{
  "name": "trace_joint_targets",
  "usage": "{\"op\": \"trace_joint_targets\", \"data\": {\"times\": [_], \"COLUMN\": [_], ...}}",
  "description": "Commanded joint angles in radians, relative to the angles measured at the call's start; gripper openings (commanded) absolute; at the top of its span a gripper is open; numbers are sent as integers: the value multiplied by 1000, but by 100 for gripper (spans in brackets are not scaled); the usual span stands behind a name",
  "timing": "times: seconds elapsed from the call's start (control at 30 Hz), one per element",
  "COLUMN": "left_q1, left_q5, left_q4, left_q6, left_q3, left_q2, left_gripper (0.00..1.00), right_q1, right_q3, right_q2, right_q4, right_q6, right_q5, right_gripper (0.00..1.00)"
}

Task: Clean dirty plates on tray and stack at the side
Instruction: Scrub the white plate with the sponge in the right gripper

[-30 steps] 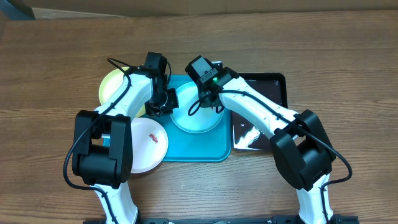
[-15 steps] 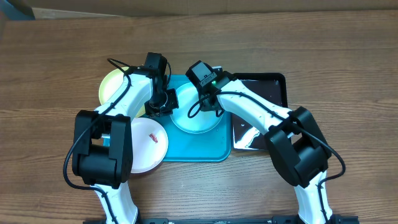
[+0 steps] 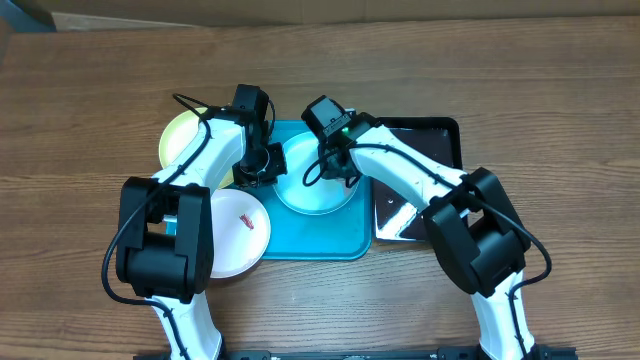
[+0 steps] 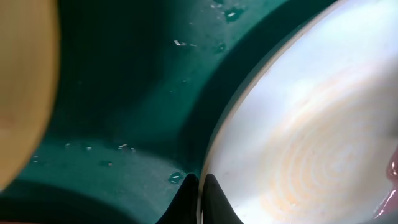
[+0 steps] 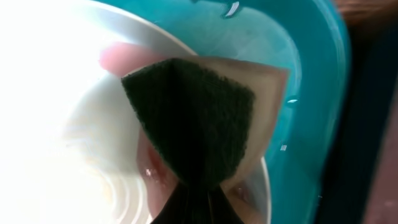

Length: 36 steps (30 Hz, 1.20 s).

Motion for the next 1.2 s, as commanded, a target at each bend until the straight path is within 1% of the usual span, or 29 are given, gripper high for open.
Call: {"op": "trace_joint_targets", "data": {"times": [0.0, 0.33, 0.47, 0.5, 0.67, 0.77, 0.87, 1.07, 1.17], "left_q1": [-6, -6, -6, -6, -6, -6, -6, -6, -6], "left_q5": [-15, -15, -15, -15, -16, -16, -15, -16, -16], "left_q4": [2, 2, 1, 2, 0, 1, 1, 2, 5], "left_q6": [2, 1, 1, 1, 1, 1, 1, 1, 1], "left_q3": [-5, -5, -5, -5, -5, -5, -5, -5, -5], "left_q2": [14, 14, 14, 14, 14, 14, 14, 14, 14], "left_gripper": [4, 4, 4, 4, 4, 4, 4, 4, 4], "right_q1": [19, 19, 5, -2, -63, -108, -168, -263, -290], "right_q3": [-21, -20, 22, 35, 113, 142, 145, 145, 121], "right_q2": [82, 82, 68, 61, -24, -89, -166, -229, -228], "right_q4": [-1, -14, -15, -21, -111, -192, -290, -500, -541], "right_q6": [-55, -62, -163, -168, -171, -217, -244, -243, -227], "right_q5": [-269, -462, -591, -611, -633, -632, -596, -329, -218], "right_gripper": [4, 4, 4, 4, 4, 4, 4, 4, 4]}}
